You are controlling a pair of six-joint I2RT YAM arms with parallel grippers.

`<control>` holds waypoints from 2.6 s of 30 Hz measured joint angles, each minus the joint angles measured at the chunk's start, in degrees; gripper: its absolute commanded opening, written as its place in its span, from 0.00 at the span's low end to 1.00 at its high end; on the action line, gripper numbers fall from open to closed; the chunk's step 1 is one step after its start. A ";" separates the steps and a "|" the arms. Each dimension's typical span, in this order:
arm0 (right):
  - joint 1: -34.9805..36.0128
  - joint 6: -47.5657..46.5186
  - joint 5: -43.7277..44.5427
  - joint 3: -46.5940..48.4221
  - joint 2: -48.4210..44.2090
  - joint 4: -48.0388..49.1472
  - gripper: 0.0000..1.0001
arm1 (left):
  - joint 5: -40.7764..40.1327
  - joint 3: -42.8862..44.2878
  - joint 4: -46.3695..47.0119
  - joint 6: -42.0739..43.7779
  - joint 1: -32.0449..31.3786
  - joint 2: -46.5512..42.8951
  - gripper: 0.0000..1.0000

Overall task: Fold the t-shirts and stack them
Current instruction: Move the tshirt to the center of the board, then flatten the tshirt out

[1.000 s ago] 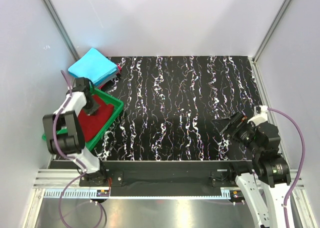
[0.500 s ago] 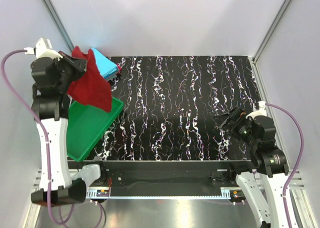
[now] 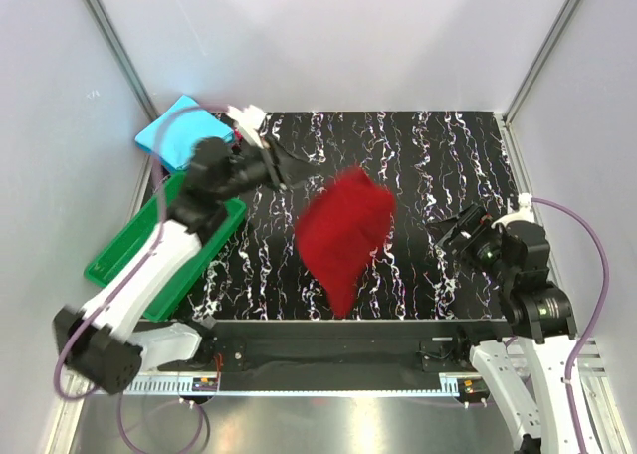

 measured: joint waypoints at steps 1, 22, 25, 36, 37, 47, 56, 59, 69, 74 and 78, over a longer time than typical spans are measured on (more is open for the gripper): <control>0.00 0.13 0.02 -0.04 0.72 -0.11 1.00 | 0.04 -2.54 0.04 0.68 -0.83 1.77 0.48; 0.00 7.65 -3.63 -20.39 26.25 14.27 0.72 | -13.55 -20.22 -18.82 12.41 -13.22 14.23 0.68; 0.00 7.72 -6.23 -22.32 26.23 19.10 0.73 | -13.57 -20.50 -15.82 11.30 -14.99 17.35 0.66; 0.00 5.35 -7.80 -23.65 28.55 26.14 0.00 | -11.65 -16.61 -8.07 6.54 -18.93 29.90 0.00; 0.00 5.11 -7.67 -22.77 27.61 24.59 0.00 | -11.78 -15.30 -9.07 6.58 -19.06 29.75 0.00; 0.00 -0.17 3.67 13.09 4.48 5.92 0.00 | -23.06 12.17 -25.53 7.72 -19.17 11.98 0.00; 0.07 4.28 2.97 9.81 -2.38 3.45 0.00 | -21.14 12.87 -26.91 8.28 -19.37 14.10 0.00; 0.07 4.33 2.73 3.93 2.71 5.73 0.00 | -20.52 10.43 -28.39 9.05 -16.59 20.35 0.00; 0.85 -4.15 -9.27 11.21 49.07 19.21 0.24 | -23.61 -0.42 -28.44 11.65 -9.29 26.34 0.46; 1.16 -2.16 -16.68 14.82 54.73 25.97 0.60 | -35.23 -5.42 -30.84 14.51 -12.81 22.23 0.56; 1.09 -1.36 -13.97 15.02 51.30 25.09 0.64 | -41.94 -5.70 -27.89 19.17 -23.19 13.97 0.52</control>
